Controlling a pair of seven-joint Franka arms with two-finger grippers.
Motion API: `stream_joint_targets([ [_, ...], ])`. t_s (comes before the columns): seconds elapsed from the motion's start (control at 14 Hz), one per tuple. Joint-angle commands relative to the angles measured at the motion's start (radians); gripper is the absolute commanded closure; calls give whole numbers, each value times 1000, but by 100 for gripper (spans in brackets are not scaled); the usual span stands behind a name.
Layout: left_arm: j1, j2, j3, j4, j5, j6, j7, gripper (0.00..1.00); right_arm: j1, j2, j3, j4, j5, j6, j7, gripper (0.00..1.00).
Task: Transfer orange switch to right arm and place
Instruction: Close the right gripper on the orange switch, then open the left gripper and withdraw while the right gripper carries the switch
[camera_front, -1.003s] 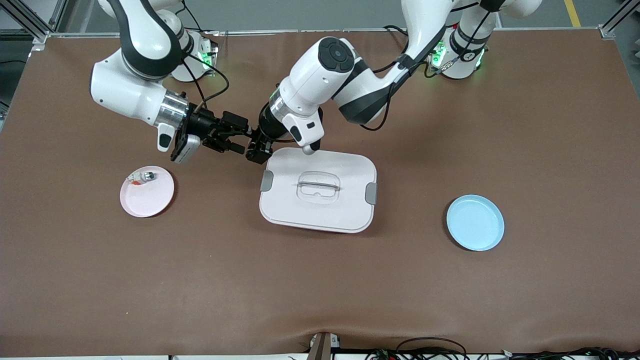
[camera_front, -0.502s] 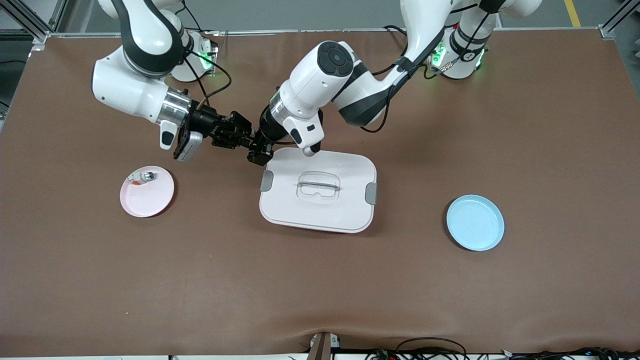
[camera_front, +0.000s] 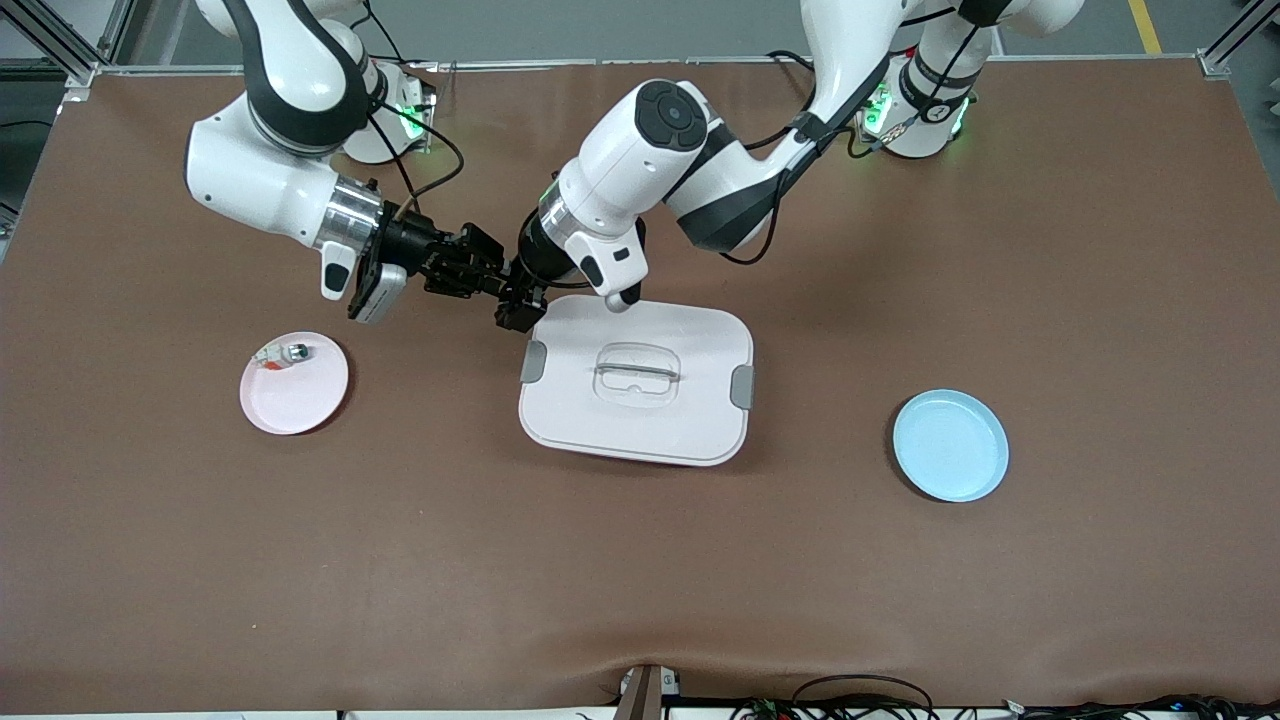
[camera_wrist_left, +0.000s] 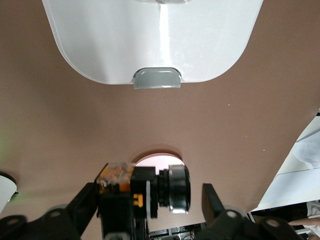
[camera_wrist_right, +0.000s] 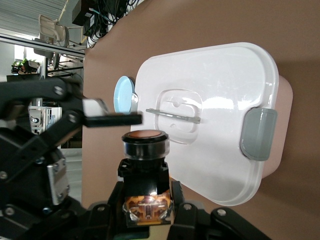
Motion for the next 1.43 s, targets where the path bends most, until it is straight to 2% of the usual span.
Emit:
stream_joint_targets([
  [0.0, 0, -11, 12, 9, -2, -12, -7, 0, 12, -10, -4, -3, 12, 7, -26, 100],
  [0.07, 3, -29, 23, 9, 9, -15, -7, 0, 12, -10, -4, 3, -7, 7, -35, 100],
  [0.14, 7, -55, 37, 5, 31, -30, -7, 0, 9, -8, -4, 14, -70, 4, -51, 100],
  [0.36, 27, -78, 57, 8, 110, -104, 7, 0, -4, -6, -8, 36, -317, -1, -112, 100],
  [0.64, 96, -146, 60, 5, 142, -260, 224, 0, -30, -6, -13, 42, -620, -18, -163, 100],
  [0.86, 174, -178, 63, 5, 148, -331, 387, 0, -95, -5, -13, 40, -736, -82, -361, 100],
  [1.0, 232, -202, 61, 3, 209, -403, 517, 0, -146, -5, -13, 33, -777, -102, -475, 100],
  [1.36, 432, -213, 63, -3, 250, -637, 933, 0, -238, -2, -13, 28, -1050, -130, -617, 100],
])
